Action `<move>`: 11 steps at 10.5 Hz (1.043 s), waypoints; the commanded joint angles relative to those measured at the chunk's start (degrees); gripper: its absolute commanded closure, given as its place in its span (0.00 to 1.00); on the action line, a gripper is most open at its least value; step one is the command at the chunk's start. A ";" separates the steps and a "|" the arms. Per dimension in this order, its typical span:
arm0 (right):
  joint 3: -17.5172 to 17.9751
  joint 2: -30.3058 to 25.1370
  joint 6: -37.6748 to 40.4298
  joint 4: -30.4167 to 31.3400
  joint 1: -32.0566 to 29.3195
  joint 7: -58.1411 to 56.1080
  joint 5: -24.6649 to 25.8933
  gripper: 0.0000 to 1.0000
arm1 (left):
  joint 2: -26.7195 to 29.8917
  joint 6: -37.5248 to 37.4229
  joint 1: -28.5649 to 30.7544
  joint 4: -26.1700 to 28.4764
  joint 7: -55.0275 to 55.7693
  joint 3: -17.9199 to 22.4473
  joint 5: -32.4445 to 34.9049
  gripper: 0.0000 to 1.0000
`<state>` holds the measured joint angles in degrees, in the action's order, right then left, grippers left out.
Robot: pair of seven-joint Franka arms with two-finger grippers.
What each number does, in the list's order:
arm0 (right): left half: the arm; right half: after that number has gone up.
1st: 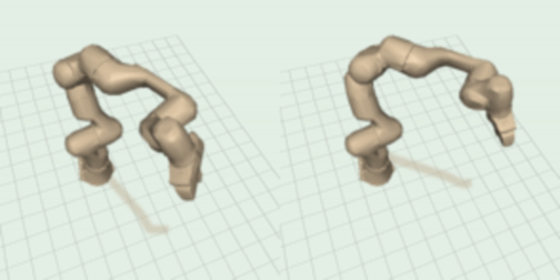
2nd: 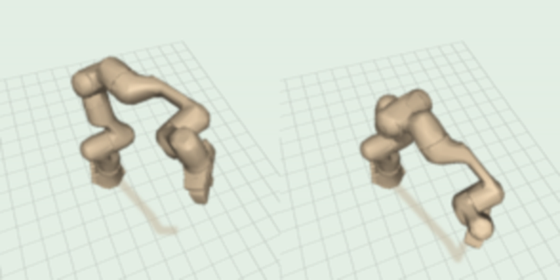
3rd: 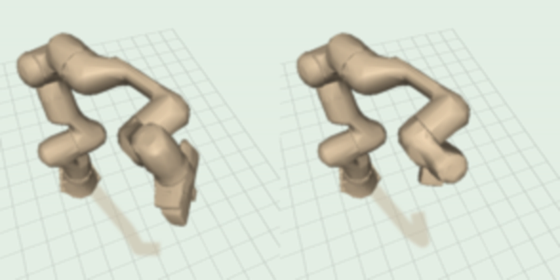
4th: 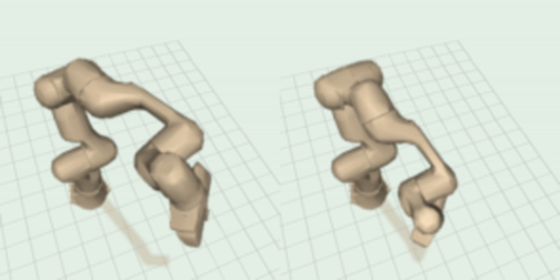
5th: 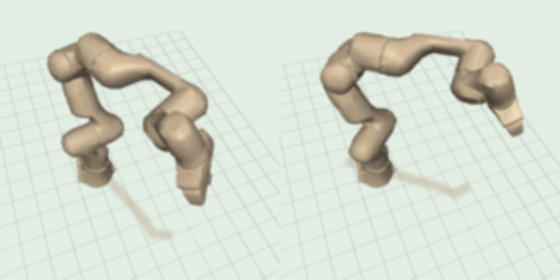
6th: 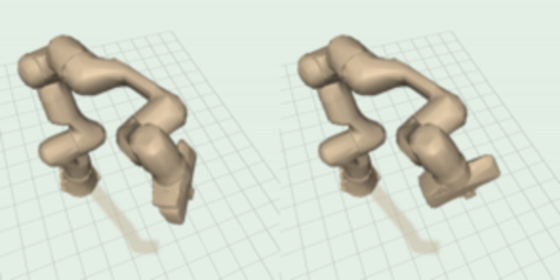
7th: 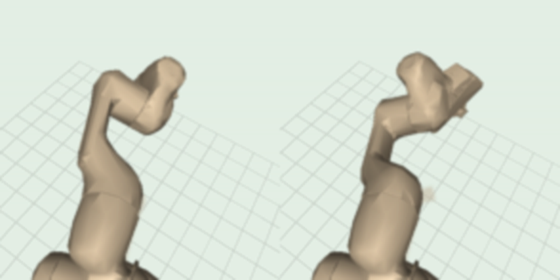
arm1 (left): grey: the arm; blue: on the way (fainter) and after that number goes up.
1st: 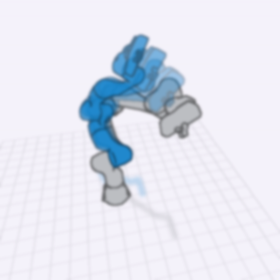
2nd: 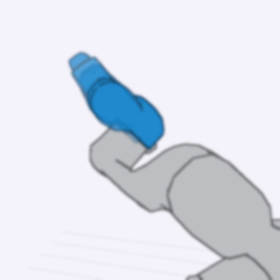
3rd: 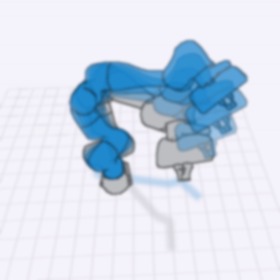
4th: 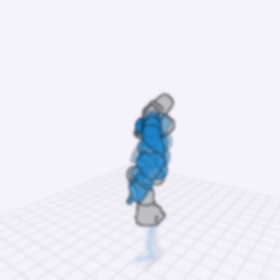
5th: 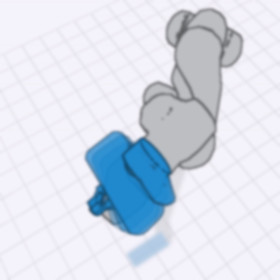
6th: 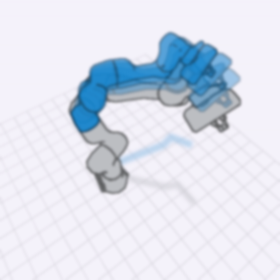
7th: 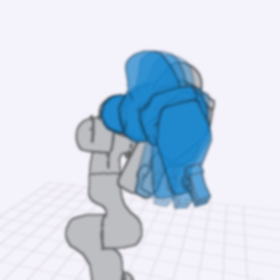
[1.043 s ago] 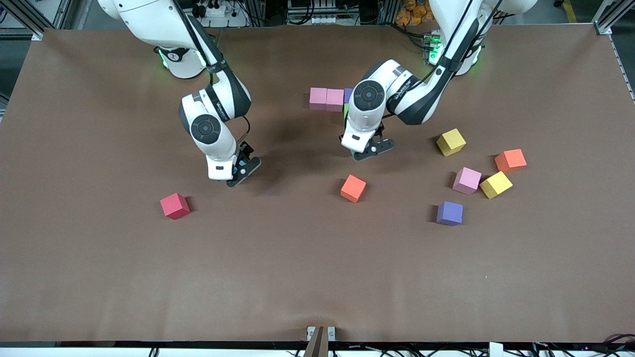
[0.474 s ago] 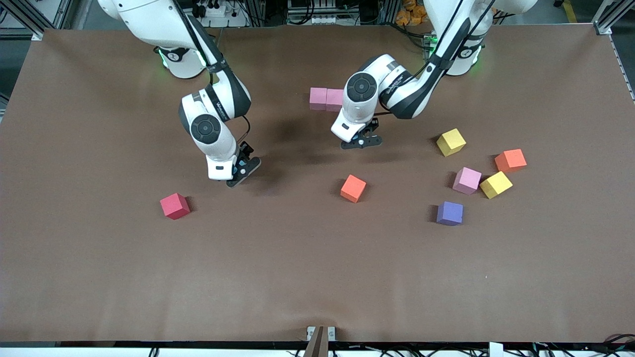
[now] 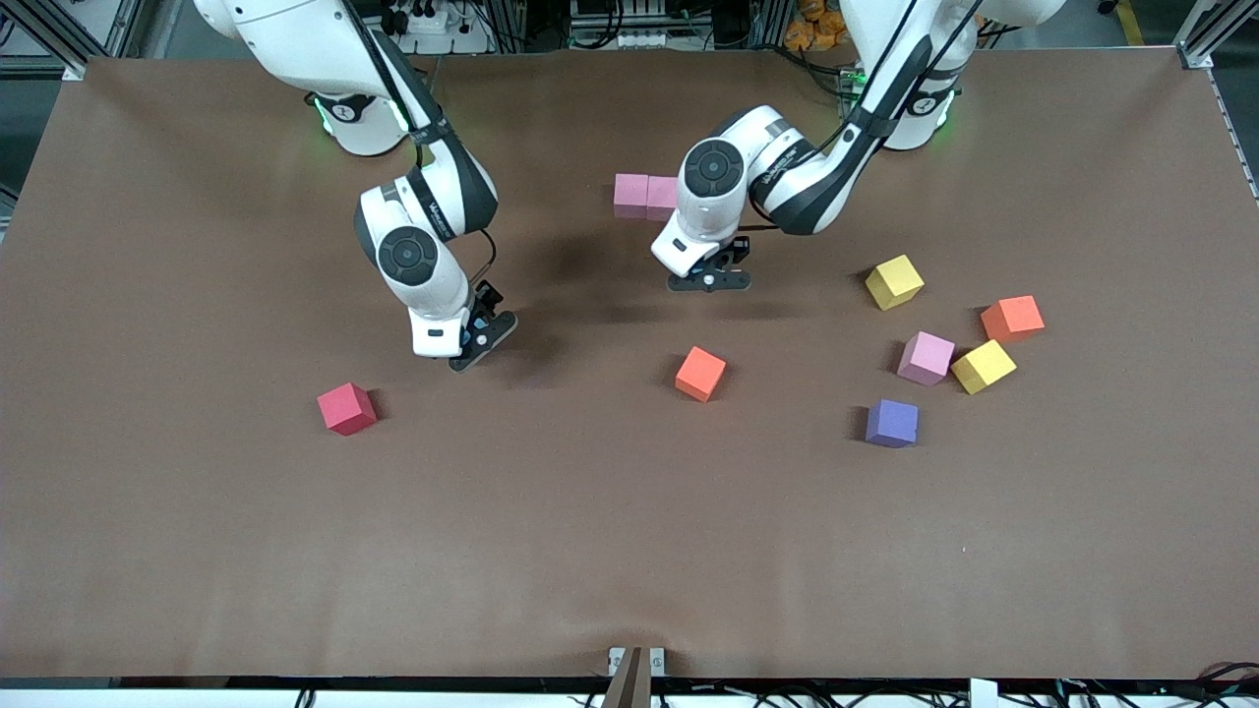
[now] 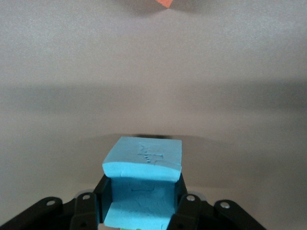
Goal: Form number 2 with 11 blocks
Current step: 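Carry the teal cube with the left gripper toward the green cube, then lower the teal cube under the green cube and open the left gripper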
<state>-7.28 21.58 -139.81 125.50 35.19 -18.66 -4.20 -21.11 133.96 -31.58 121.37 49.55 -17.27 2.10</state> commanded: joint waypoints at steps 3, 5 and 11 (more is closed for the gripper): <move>-0.01 -1.72 0.15 1.33 0.14 -0.32 0.07 0.00 | 0.54 0.33 0.64 0.80 -0.24 -1.27 1.41 0.58; -0.01 -1.72 0.15 1.33 0.14 -0.32 0.07 0.00 | 0.11 0.42 0.64 0.80 0.37 -1.27 1.41 0.58; -0.01 -1.72 0.15 1.24 0.14 -0.32 0.07 0.00 | -1.21 0.60 0.47 0.71 0.73 -1.27 2.64 0.57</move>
<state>-7.28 21.58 -139.81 125.50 35.19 -18.66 -4.20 -21.94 133.96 -31.58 121.90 49.53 -17.93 3.00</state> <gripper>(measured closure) 0.000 0.463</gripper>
